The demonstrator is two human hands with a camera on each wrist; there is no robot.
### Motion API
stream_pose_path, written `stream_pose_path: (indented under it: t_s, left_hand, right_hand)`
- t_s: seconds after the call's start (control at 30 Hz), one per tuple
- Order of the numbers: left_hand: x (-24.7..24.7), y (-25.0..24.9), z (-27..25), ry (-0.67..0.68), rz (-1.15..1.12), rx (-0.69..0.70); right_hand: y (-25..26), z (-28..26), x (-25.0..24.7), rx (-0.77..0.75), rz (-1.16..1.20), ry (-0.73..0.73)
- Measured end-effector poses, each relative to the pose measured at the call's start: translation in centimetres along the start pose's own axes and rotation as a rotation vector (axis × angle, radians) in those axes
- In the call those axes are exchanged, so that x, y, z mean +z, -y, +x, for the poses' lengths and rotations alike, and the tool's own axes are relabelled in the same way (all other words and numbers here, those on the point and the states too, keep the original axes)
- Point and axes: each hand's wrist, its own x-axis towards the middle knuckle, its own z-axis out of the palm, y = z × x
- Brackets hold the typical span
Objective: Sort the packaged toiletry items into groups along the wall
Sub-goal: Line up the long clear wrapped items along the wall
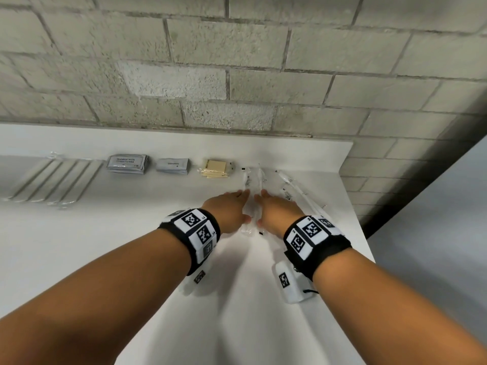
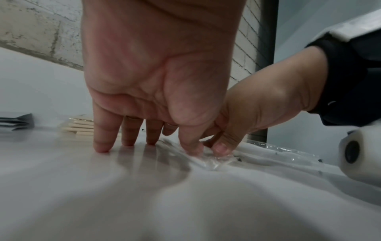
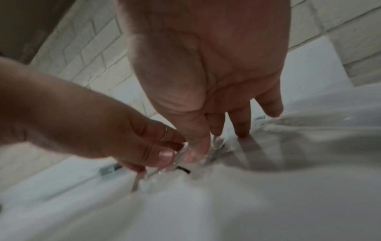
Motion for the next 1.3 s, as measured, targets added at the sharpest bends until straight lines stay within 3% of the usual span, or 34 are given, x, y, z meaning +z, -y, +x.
stream_pose_path:
  t_s: [0.1,0.2,0.23,0.37,0.6,0.73,0.9,1.0,1.07,1.2,1.3]
  left_hand:
    - [-0.1,0.2,-0.3,-0.016,-0.075,-0.014]
    - [0.1,-0.1,-1.1,-0.098,-0.053,0.073]
    - [0.2,-0.4,-1.2,-0.109,-0.029,0.123]
    - [1.1,-1.0,-1.3,0.003,0.031,0.184]
    - [2.0,-0.9,-0.9,0.041,0.067,0.169]
    - [2.2,-1.0,-0.9,0.047,0.06,0.165]
    - [2.2,-0.8,-0.8,0.051,0.057,0.168]
    - [2.1,-0.8,-0.8,0.05,0.051,0.17]
    - [2.1,-0.9,-0.8,0.052,0.045,0.169]
    - [2.2,-0.7,-0.8,0.023,0.019,0.179]
    - [2.0,-0.9,-0.9,-0.042,0.029,0.209]
  right_hand:
    - [-1.6,-1.0,-1.0,-0.007,0.186,-0.13]
    - [-5.1,-2.5,-2.9,0.139,0.213,-0.322]
    - [-6.3,-2.9,-3.3,0.194,0.175,-0.314]
    - [-7.4,-4.7,-2.4,0.353,0.001,-0.018]
    - [-6.2,-4.7,0.4,0.45,0.156,-0.066]
    - [-6.2,-4.5,-0.2,0.364,0.243,-0.19]
    - [-5.0,-4.6,-1.1,0.227,0.257,-0.565]
    - [-3.8,-4.5,0.0,0.168,0.14,-0.345]
    - [-3.7,-4.6,0.6,0.148,0.197,-0.216]
    - [-4.4,-4.8,0.4,0.065,0.14,-0.36]
    - [-5.0,-4.7,0.3,-0.027,-0.056,-0.329]
